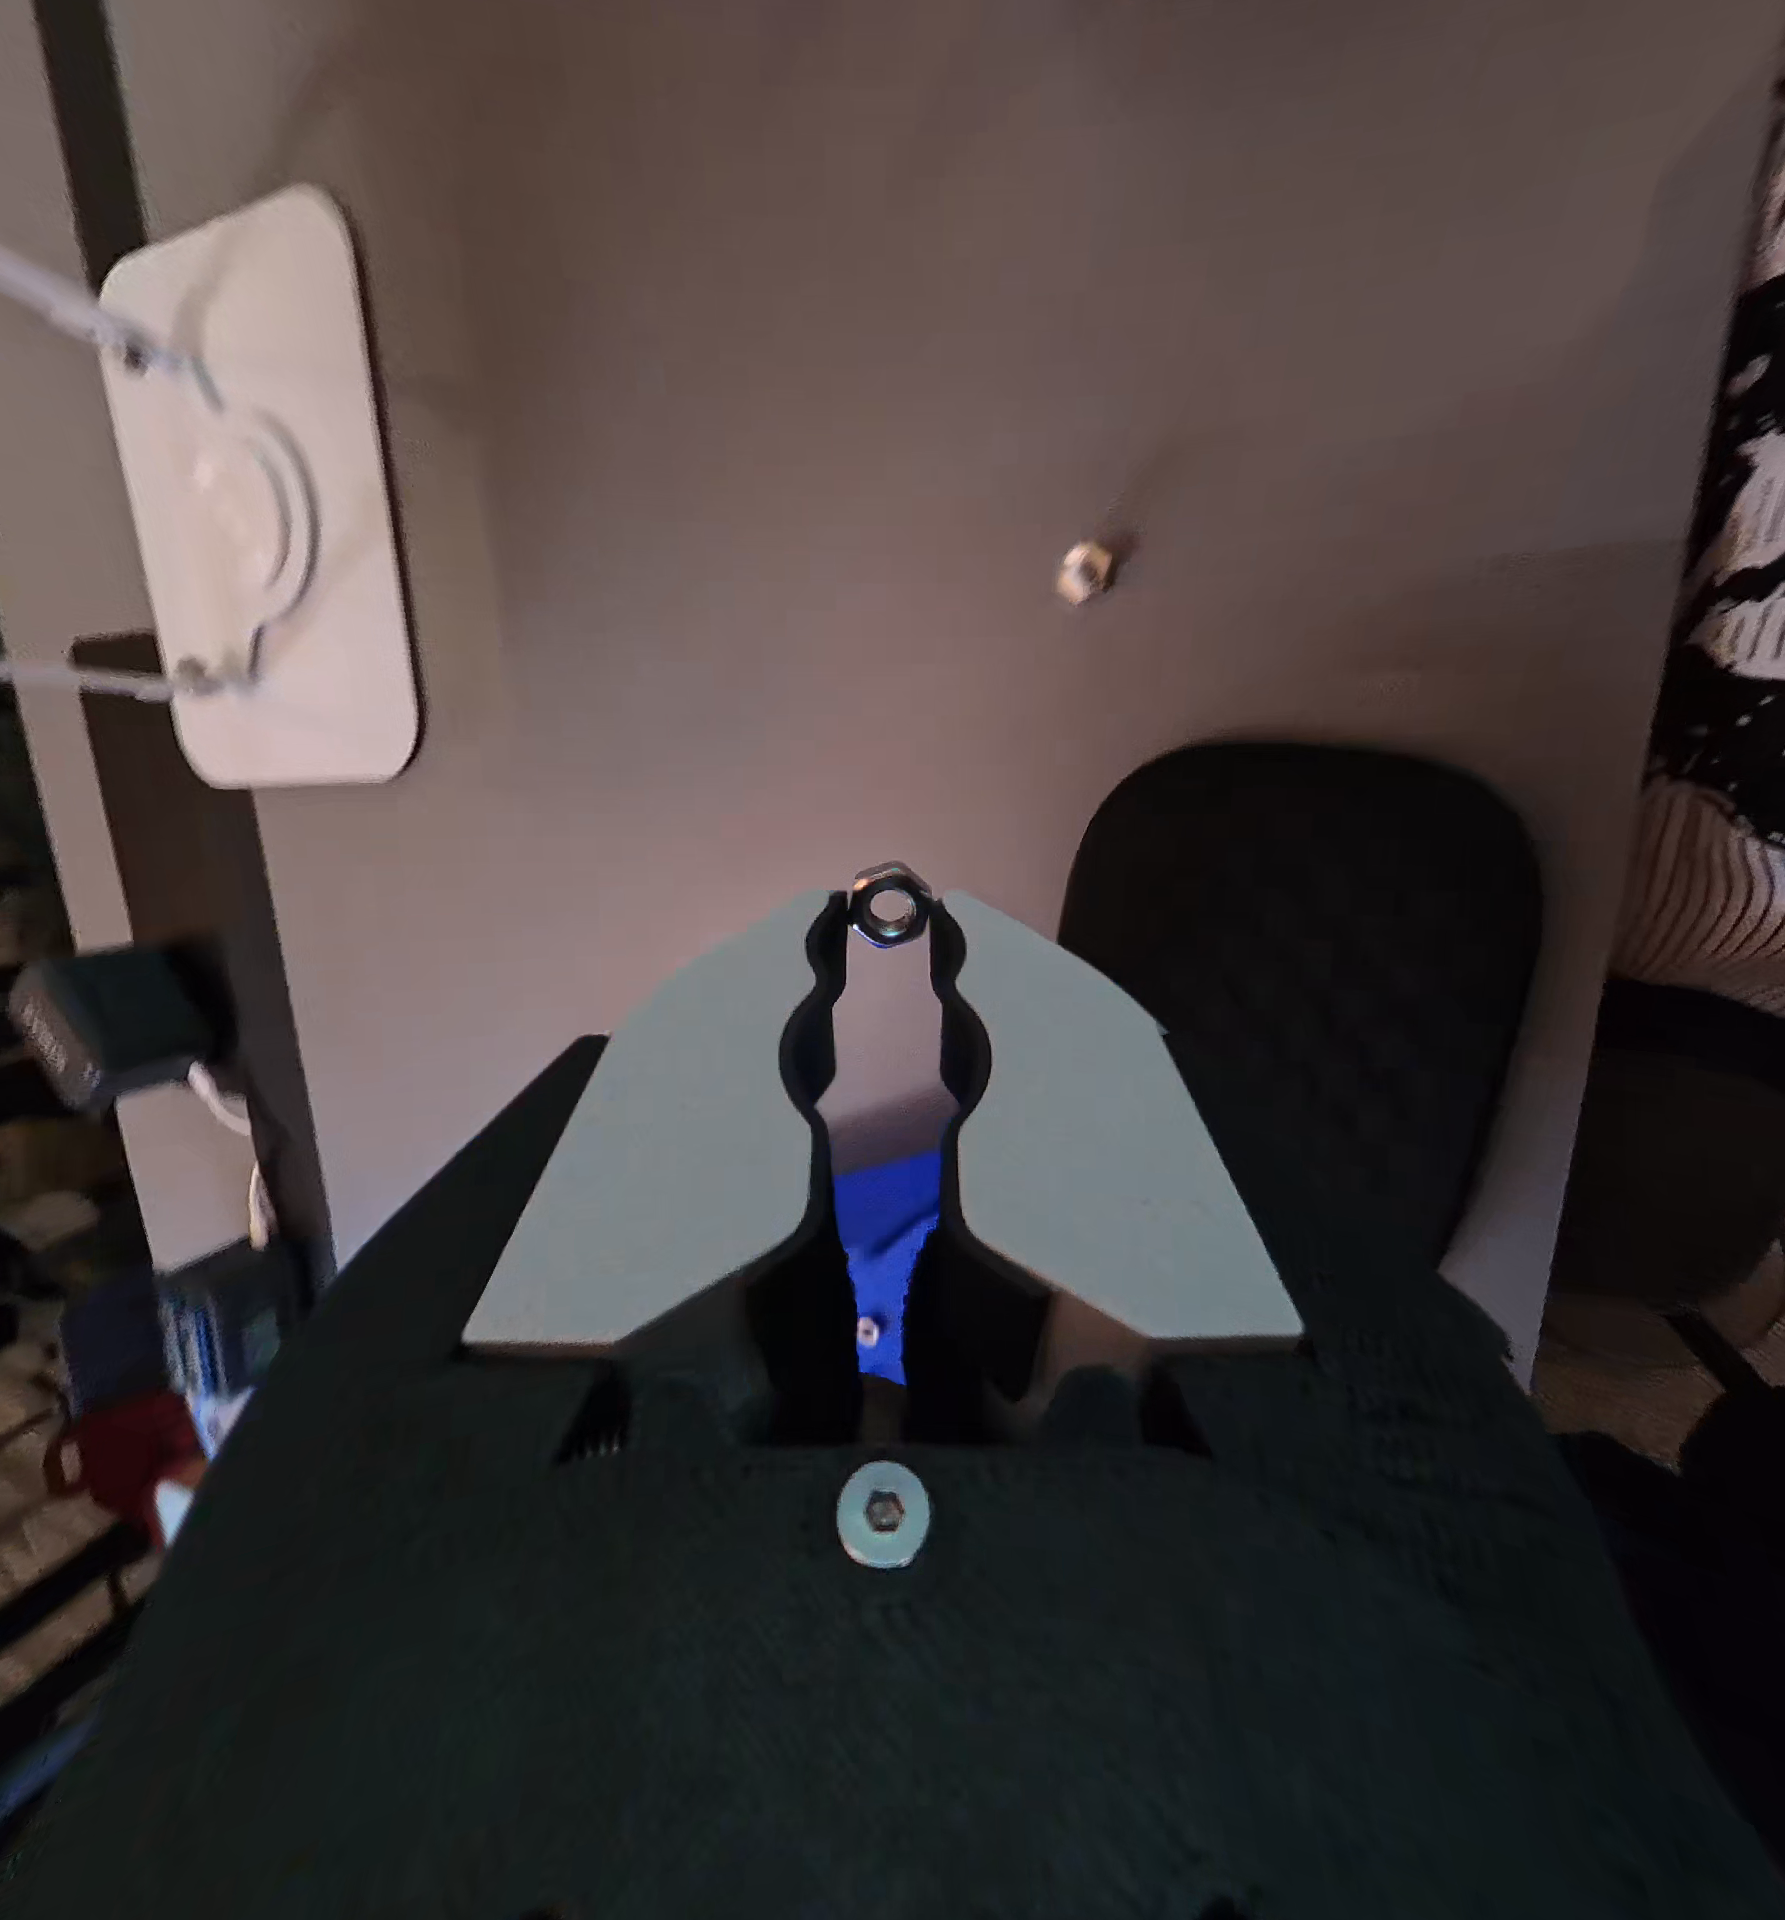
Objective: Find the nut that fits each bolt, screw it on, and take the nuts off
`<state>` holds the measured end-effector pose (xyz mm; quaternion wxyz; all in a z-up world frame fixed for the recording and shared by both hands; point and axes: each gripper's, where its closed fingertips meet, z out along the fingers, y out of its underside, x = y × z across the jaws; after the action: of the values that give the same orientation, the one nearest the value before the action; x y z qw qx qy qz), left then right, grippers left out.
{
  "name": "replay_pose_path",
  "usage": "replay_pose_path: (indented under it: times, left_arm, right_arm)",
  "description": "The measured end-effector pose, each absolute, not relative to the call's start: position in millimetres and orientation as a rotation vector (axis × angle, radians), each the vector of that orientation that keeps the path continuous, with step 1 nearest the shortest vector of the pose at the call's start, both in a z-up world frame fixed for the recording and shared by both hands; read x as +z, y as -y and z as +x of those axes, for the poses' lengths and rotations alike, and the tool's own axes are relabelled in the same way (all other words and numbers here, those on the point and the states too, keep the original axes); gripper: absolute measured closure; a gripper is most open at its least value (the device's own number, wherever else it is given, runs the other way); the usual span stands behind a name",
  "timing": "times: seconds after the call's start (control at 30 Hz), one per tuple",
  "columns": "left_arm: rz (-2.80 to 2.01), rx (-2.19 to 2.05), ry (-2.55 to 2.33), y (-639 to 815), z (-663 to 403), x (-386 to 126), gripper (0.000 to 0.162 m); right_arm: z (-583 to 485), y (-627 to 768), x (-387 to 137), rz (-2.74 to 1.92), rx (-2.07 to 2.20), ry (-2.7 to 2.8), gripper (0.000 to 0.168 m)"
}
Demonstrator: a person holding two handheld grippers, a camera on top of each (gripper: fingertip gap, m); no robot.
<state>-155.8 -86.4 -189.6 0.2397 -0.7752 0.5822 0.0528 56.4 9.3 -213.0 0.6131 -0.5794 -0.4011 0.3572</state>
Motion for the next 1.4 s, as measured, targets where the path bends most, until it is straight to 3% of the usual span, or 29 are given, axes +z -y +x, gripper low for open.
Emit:
replay_pose_path:
  times: [0.3, 0.83, 1.4]
  left_arm:
    - [-2.102, -0.044, -1.805, 82.7, -79.1, -250.2, 0.147]
    - [-2.170, -0.103, -1.833, 73.0, -33.3, -309.2, 0.147]
    - [-2.192, -0.156, -1.787, 69.2, -28.2, -322.2, 0.141]
  right_arm:
    - [57.3, -8.5, -211.4, -1.324, 0.831, 0.920, 0.121]
    - [57.6, -8.4, -211.0, -1.322, 0.837, 0.916, 0.121]
    - [58.2, -9.1, -211.3, -1.327, 0.847, 0.911, 0.121]
